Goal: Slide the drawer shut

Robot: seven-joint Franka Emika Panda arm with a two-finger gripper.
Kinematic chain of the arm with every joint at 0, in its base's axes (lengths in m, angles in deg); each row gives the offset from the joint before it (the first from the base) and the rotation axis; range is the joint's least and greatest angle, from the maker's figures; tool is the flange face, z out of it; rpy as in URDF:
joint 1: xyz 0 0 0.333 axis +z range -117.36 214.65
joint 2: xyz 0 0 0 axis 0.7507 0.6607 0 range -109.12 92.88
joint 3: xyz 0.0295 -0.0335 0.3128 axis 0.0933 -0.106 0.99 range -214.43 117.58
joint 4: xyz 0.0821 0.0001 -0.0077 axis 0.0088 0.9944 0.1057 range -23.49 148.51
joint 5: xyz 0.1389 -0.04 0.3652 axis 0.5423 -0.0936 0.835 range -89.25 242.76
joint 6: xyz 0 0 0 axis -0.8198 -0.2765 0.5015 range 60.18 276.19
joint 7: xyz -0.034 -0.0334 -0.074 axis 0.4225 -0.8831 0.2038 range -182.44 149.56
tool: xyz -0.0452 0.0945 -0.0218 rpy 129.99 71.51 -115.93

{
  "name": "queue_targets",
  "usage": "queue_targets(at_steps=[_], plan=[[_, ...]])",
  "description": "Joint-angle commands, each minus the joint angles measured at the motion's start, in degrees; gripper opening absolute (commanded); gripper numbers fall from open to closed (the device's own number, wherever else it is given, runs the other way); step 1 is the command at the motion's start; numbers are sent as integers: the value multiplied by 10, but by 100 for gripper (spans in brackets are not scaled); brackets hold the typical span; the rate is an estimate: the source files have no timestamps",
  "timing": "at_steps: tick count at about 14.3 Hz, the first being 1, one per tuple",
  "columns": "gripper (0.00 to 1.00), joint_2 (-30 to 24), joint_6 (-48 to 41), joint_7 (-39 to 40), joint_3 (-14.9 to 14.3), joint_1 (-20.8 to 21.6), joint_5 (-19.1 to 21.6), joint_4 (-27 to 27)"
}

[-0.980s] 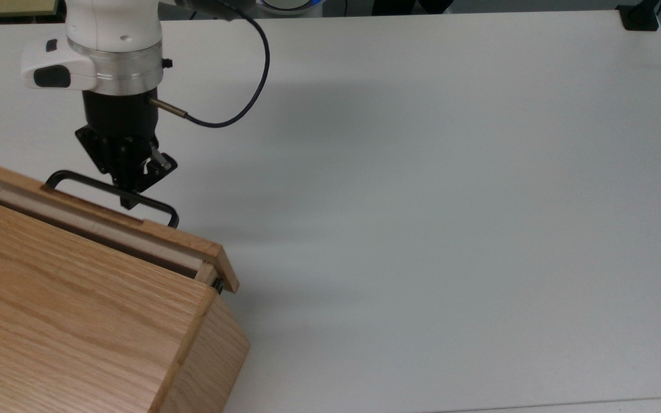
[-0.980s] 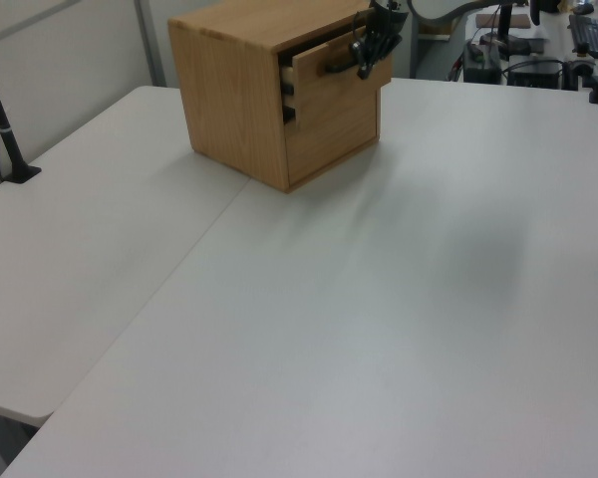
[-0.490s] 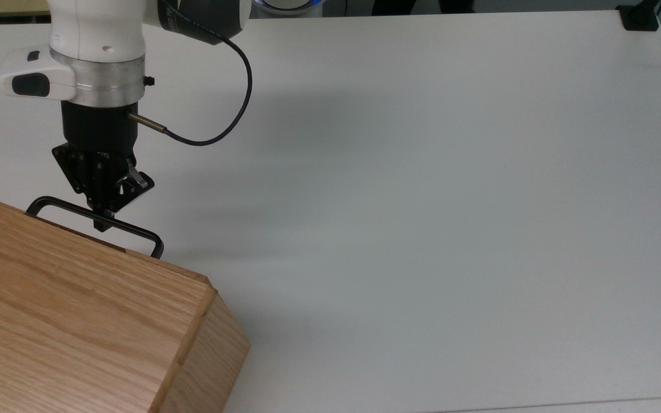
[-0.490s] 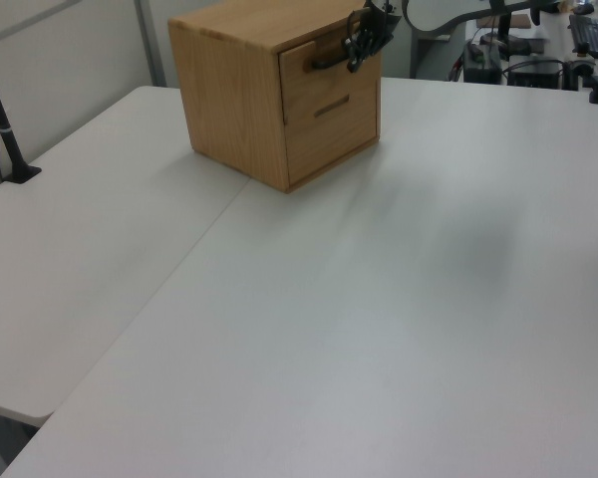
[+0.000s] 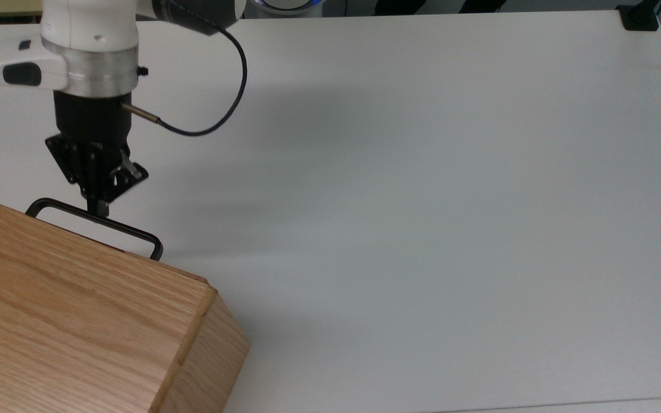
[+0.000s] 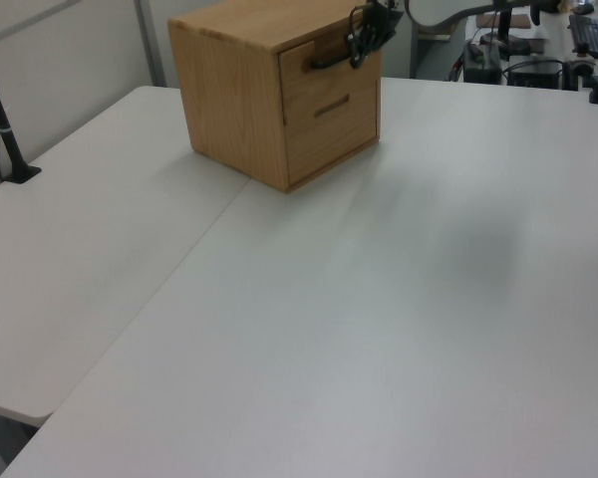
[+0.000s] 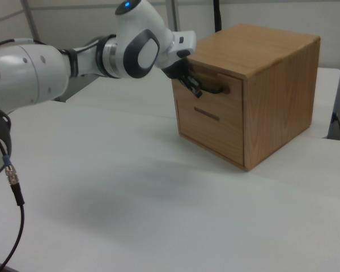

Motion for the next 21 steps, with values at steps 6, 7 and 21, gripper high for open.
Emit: queue_targets(at_steps=[6, 7, 21], plan=[[2, -154, -325, 14, 74, 0, 11, 50], [5, -167, -348, 14, 82, 0, 11, 60], [100, -280, -371, 185, 67, 70, 51, 185]])
